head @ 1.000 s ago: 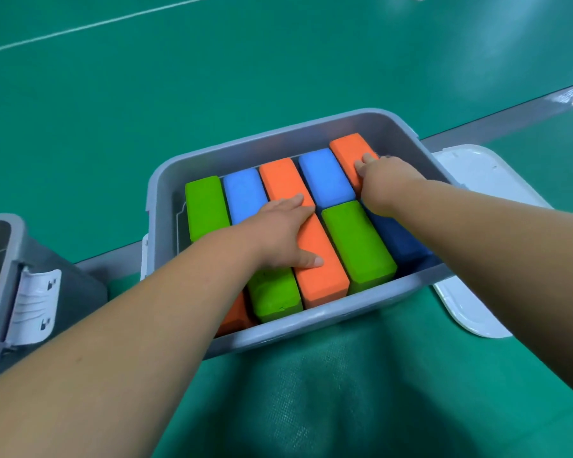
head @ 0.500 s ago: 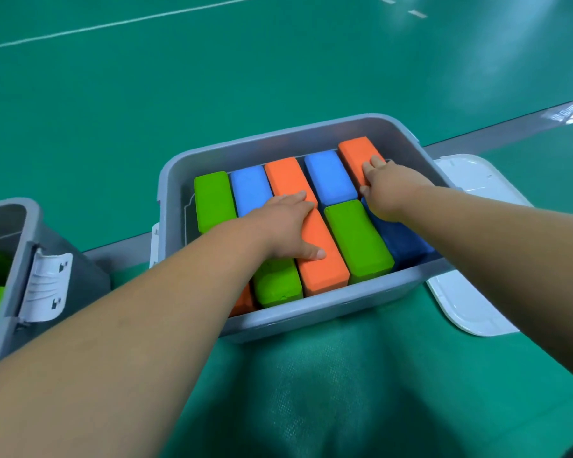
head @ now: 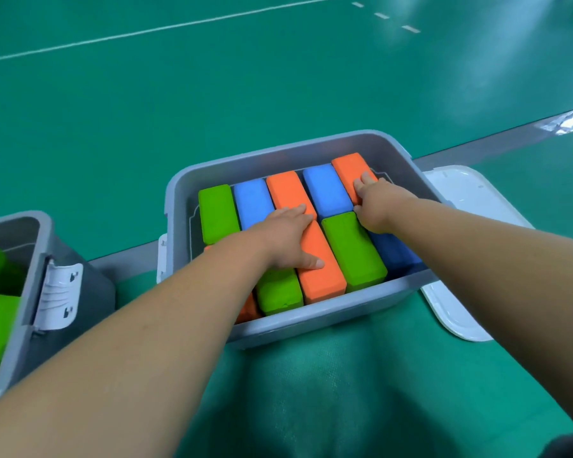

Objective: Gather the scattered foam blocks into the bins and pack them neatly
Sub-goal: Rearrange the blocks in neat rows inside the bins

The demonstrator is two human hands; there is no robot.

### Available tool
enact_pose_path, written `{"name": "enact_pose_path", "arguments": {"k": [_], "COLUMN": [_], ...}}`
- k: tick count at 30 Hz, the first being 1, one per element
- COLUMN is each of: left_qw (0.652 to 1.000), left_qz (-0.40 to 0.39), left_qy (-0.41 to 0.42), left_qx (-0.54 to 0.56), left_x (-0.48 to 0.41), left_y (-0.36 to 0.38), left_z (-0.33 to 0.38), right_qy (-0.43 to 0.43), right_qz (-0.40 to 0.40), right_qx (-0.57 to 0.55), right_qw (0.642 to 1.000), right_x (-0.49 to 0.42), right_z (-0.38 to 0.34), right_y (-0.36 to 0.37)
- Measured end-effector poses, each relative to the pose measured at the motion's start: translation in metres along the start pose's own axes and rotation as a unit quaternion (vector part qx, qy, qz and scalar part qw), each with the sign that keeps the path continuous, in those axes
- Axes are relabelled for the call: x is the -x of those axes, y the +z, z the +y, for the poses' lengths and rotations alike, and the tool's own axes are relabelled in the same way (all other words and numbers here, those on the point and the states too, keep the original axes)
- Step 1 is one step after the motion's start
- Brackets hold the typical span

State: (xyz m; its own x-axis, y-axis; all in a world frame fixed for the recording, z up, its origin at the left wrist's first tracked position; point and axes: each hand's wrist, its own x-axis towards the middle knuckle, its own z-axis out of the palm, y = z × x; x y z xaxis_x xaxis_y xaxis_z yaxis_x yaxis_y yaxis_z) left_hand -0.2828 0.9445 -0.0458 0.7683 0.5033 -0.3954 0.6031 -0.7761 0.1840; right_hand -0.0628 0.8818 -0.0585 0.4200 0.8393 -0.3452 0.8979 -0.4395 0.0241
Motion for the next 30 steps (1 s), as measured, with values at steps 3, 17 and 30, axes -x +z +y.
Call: {"name": "enact_pose_path", "arguments": {"k": [3, 17, 30], "left_qw": [1.0, 0.946, 0.773], "left_qz": [0.012, 0.077, 0.124], "left_qy": [0.003, -0.226, -0.38], "left_qx": [-0.002, 0.218, 0.492], "left_x": [0.003, 0.129, 0.324], "left_y": [-0.004, -0.013, -0.057], "left_z": [-0.002, -0.05, -0.008], "right_qy": [0.009, -0.03, -0.105], "right_qz": [0.023, 0.007, -0.157], "right_qx": [0.002, -0.331, -0.231], "right_qw": [1.0, 0.943, 0.955], "right_x": [0.003, 0.104, 0.248], "right_z": [-0.005, -0.134, -0.228], "right_y": [-0.005, -0.033, -0.158]}}
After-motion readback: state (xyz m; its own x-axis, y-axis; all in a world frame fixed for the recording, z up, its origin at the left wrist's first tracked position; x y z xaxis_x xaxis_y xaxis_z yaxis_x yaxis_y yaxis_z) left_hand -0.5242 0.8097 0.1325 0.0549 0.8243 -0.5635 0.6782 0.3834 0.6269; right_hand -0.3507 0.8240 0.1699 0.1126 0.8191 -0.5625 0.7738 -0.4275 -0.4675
